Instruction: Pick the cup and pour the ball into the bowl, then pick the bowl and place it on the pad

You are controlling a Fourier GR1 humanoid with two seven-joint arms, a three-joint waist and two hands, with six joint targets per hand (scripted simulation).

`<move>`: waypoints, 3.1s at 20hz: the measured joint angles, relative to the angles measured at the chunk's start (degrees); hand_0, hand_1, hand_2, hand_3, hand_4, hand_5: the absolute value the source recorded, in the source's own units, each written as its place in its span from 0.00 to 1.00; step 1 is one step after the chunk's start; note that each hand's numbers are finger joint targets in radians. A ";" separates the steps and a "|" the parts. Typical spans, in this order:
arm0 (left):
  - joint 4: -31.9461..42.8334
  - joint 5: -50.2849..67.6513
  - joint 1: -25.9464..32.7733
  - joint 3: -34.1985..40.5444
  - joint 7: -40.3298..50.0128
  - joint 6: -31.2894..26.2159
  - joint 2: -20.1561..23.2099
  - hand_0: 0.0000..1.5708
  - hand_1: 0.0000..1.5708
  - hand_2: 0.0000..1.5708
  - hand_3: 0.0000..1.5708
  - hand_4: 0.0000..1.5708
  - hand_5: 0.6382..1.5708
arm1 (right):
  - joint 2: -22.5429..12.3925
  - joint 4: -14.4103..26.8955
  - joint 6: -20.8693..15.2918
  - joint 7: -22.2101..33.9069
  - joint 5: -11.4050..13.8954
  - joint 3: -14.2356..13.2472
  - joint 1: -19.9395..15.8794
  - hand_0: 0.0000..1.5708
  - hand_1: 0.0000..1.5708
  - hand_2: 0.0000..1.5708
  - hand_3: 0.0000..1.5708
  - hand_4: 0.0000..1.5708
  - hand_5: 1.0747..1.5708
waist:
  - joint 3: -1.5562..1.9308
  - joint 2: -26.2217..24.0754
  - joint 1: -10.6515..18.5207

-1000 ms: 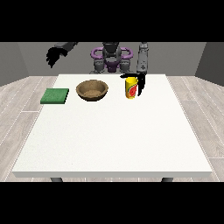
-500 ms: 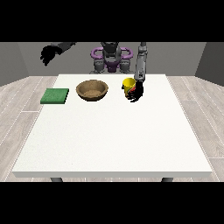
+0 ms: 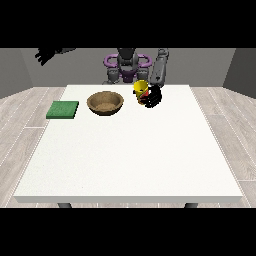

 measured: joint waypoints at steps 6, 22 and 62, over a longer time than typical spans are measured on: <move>2.01 -14.96 -5.92 -10.11 13.10 10.57 0.71 0.87 0.87 1.00 1.00 0.92 0.96 | -0.01 5.82 0.99 -0.91 1.05 0.02 0.56 0.00 0.00 0.00 0.12 0.42 0.98 | 0.18 -4.70 0.92; 11.41 -46.60 -23.92 -33.11 52.94 7.36 -3.04 0.87 0.87 1.00 1.00 0.84 0.99 | -3.03 19.65 5.37 -3.91 1.15 -2.04 -2.34 0.00 0.00 0.00 0.10 0.44 0.97 | -0.02 -9.28 2.64; -23.65 -0.75 -20.57 1.79 43.73 -18.64 9.49 0.00 0.00 0.00 0.00 0.67 0.99 | 6.37 23.61 -8.64 -7.68 8.30 0.88 -1.71 0.00 0.00 0.00 0.00 0.46 0.99 | -0.54 -9.28 17.40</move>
